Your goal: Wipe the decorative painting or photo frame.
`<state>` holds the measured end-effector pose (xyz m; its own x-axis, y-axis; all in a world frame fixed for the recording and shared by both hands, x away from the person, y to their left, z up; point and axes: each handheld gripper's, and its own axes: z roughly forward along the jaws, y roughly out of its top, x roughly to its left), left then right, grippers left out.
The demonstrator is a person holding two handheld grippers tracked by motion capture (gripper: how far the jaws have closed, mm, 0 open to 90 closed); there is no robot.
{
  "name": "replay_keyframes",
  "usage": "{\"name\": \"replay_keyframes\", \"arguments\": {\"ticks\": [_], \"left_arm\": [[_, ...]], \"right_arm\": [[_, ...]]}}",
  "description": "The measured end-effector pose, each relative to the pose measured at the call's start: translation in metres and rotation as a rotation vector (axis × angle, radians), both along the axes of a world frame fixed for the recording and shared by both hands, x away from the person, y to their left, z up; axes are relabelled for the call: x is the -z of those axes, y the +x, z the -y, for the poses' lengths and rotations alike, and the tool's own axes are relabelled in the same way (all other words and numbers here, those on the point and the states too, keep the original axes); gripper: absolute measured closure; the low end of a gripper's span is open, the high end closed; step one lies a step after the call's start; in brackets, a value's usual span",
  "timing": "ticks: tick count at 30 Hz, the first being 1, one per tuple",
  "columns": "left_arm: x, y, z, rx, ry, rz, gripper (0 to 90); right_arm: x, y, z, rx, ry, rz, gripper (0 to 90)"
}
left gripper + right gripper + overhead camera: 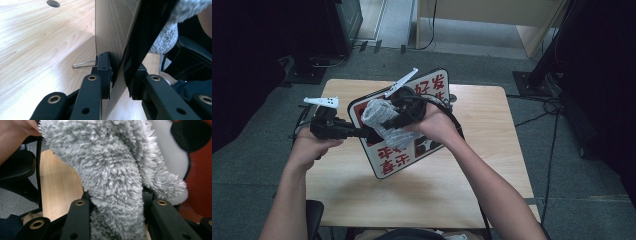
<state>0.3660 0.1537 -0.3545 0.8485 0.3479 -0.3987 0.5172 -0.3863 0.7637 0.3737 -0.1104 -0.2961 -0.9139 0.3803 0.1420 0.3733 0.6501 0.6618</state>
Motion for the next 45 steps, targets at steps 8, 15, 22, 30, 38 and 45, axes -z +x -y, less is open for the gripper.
{"name": "replay_keyframes", "arguments": {"ticks": [8,15,22,30,38,45], "left_arm": [[-0.001,-0.001,0.001,-0.016,0.009,-0.007,76.4],[-0.002,-0.001,0.001,-0.02,0.013,-0.01,76.7],[-0.002,-0.001,0.001,-0.019,0.012,-0.01,76.6],[-0.001,-0.001,0.001,-0.019,0.006,-0.011,76.4],[0.0,-0.002,0.0,-0.026,-0.006,-0.012,76.2],[0.001,-0.003,-0.001,-0.04,-0.01,-0.01,76.4]], "right_arm": [[0.017,-0.004,0.002,-0.002,-0.008,-0.012,65.7],[0.027,-0.005,0.002,-0.008,-0.002,-0.029,65.8],[0.037,-0.008,0.004,-0.012,0.007,-0.03,65.8],[0.053,-0.012,0.007,-0.009,0.013,-0.043,65.9],[0.068,-0.015,0.01,-0.021,0.007,-0.052,66.0],[0.078,-0.017,0.011,-0.016,0.014,-0.058,66.2]]}}
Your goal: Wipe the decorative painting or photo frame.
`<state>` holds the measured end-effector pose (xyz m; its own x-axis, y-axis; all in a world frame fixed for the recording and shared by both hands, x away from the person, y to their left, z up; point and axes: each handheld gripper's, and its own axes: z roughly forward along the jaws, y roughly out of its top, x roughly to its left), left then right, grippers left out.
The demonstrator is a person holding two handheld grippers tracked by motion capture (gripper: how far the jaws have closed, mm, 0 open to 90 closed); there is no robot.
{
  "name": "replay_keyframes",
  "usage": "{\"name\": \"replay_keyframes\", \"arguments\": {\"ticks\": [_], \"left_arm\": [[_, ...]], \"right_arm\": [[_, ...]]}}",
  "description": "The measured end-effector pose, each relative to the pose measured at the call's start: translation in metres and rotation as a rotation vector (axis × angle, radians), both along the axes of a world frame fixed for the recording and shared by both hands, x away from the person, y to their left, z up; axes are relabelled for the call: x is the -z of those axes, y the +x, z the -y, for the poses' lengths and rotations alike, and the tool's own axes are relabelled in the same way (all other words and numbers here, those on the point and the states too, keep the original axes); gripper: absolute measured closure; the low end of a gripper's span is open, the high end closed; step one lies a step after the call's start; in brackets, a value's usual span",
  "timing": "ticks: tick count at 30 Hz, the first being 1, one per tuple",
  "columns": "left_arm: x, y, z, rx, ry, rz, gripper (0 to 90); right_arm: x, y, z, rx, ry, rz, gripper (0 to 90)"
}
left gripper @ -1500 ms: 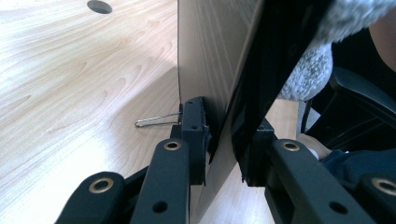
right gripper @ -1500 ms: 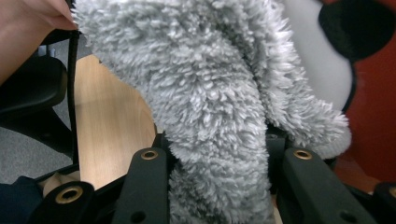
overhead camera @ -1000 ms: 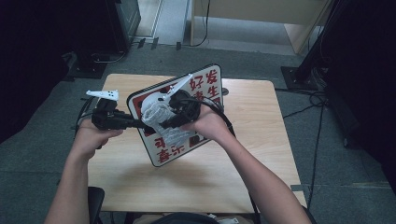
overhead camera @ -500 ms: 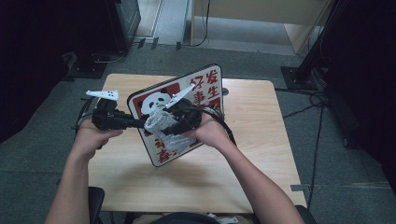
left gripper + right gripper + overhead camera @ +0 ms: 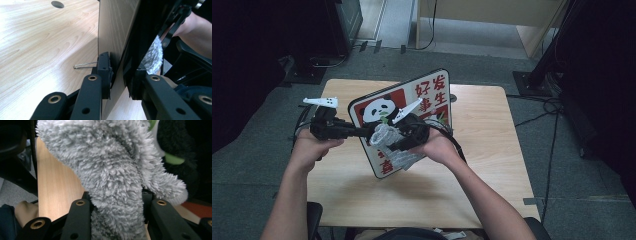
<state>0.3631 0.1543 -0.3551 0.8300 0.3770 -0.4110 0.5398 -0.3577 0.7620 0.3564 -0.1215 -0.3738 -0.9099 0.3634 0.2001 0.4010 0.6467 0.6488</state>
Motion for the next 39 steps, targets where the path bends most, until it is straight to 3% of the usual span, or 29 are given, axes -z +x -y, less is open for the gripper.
{"name": "replay_keyframes", "arguments": {"ticks": [16,22,39], "left_arm": [[0.002,-0.005,-0.002,-0.027,-0.016,0.002,76.0],[0.001,-0.005,-0.001,-0.036,-0.01,0.004,76.5],[0.002,-0.005,-0.001,-0.033,-0.016,-0.002,76.1]], "right_arm": [[0.031,-0.008,0.003,-0.005,0.006,-0.031,66.3],[0.037,-0.01,0.002,-0.011,-0.025,-0.023,66.3],[0.065,-0.013,0.006,-0.017,-0.024,-0.072,66.3]]}}
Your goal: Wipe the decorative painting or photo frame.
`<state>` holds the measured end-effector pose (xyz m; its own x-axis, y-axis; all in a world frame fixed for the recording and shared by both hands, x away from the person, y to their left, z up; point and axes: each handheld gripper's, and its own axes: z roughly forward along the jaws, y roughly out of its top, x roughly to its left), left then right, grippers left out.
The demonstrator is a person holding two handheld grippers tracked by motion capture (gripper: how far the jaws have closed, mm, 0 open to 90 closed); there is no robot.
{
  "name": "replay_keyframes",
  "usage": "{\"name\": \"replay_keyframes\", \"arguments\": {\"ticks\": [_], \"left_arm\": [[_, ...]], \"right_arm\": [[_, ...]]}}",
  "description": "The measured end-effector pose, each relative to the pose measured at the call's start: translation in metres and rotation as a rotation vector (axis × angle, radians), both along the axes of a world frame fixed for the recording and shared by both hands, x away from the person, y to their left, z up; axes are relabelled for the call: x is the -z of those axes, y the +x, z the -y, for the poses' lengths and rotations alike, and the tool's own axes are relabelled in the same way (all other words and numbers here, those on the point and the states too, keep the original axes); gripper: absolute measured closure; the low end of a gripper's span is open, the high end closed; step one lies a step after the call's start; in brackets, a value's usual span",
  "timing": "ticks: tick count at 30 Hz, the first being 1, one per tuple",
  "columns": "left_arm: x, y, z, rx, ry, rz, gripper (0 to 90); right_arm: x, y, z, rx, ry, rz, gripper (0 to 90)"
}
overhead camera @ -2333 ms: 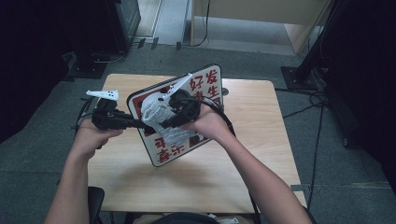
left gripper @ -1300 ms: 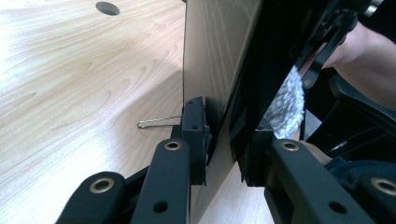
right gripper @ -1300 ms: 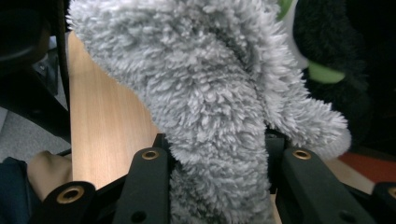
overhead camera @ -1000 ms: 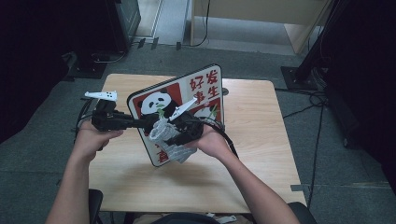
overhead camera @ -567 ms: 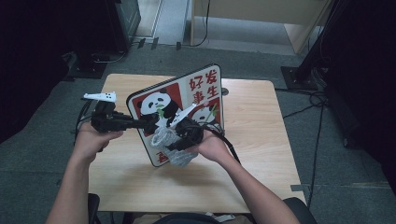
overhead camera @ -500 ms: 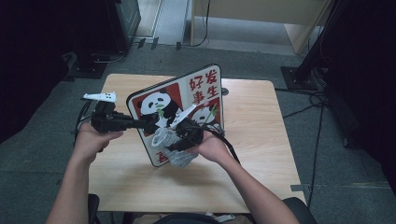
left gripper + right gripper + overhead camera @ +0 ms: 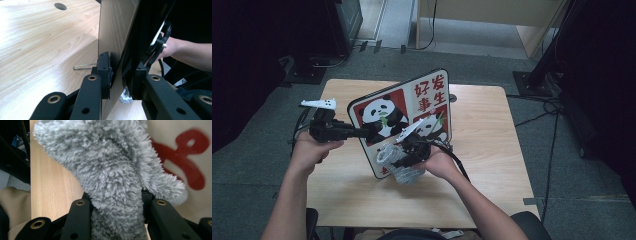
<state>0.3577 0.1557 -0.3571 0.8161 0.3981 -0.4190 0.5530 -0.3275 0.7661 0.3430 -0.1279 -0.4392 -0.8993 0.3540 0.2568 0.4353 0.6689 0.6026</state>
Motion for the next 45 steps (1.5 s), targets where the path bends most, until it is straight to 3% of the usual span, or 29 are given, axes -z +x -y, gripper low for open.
{"name": "replay_keyframes", "arguments": {"ticks": [26,29,35,45], "left_arm": [[-0.001,0.002,-0.001,0.006,0.003,-0.018,74.9],[0.0,0.002,-0.001,0.003,0.002,-0.017,73.6],[-0.002,0.001,-0.004,0.005,-0.001,0.0,68.5],[-0.006,-0.002,-0.009,0.006,0.001,0.007,61.2]], "right_arm": [[0.029,-0.004,0.004,-0.008,-0.048,-0.057,66.2],[0.025,-0.003,0.005,0.001,-0.049,-0.096,66.6],[0.01,-0.006,0.004,-0.022,-0.054,-0.072,66.8],[-0.033,-0.004,0.0,-0.014,-0.011,-0.02,66.4]]}}
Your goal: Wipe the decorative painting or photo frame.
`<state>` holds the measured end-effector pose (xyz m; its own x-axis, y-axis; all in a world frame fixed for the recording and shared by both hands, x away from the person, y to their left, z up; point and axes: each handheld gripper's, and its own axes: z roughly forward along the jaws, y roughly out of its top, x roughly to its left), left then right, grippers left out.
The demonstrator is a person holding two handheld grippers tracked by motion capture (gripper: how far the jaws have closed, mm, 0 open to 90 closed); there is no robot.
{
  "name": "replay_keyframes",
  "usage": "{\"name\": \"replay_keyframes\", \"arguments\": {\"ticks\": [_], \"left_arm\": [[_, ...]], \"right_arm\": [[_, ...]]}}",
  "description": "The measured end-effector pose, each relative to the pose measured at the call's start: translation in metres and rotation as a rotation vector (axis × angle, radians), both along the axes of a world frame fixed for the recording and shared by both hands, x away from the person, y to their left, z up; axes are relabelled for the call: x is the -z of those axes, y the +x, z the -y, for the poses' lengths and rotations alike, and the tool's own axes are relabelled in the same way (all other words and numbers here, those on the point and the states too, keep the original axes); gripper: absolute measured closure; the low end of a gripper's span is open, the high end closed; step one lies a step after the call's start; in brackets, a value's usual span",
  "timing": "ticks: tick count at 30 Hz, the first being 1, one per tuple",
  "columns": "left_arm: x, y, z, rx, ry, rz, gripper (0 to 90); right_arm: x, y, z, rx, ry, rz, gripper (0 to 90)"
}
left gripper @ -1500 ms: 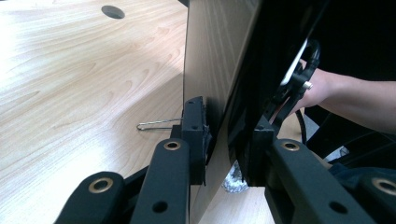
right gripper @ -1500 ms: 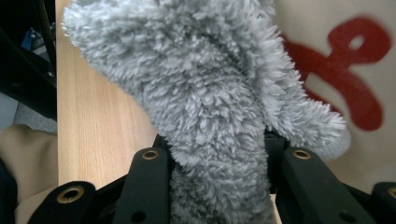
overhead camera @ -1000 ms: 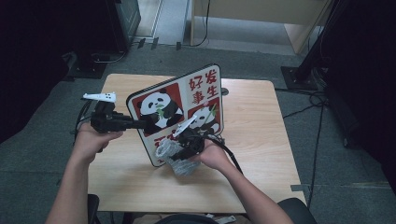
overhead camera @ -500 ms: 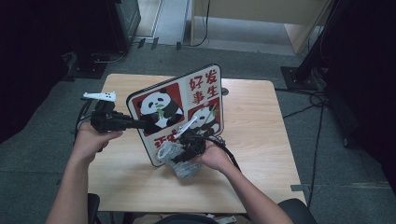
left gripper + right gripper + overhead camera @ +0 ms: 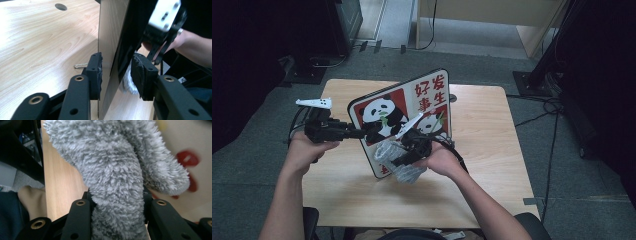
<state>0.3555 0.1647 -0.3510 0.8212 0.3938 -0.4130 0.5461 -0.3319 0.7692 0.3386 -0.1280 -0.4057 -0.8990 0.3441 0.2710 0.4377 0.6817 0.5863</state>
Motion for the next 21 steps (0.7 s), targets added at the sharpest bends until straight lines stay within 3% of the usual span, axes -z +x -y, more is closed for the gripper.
{"name": "replay_keyframes", "arguments": {"ticks": [6,8,21], "left_arm": [[-0.003,-0.002,-0.004,0.01,0.002,-0.008,55.7],[-0.005,-0.003,-0.005,0.014,0.008,0.008,55.4],[-0.007,-0.006,-0.021,-0.009,-0.011,0.011,64.4]], "right_arm": [[-0.027,0.003,-0.002,0.012,0.01,0.028,66.3],[-0.036,0.005,-0.003,0.012,0.016,0.039,66.2],[-0.097,0.013,-0.019,0.018,0.04,0.109,66.0]]}}
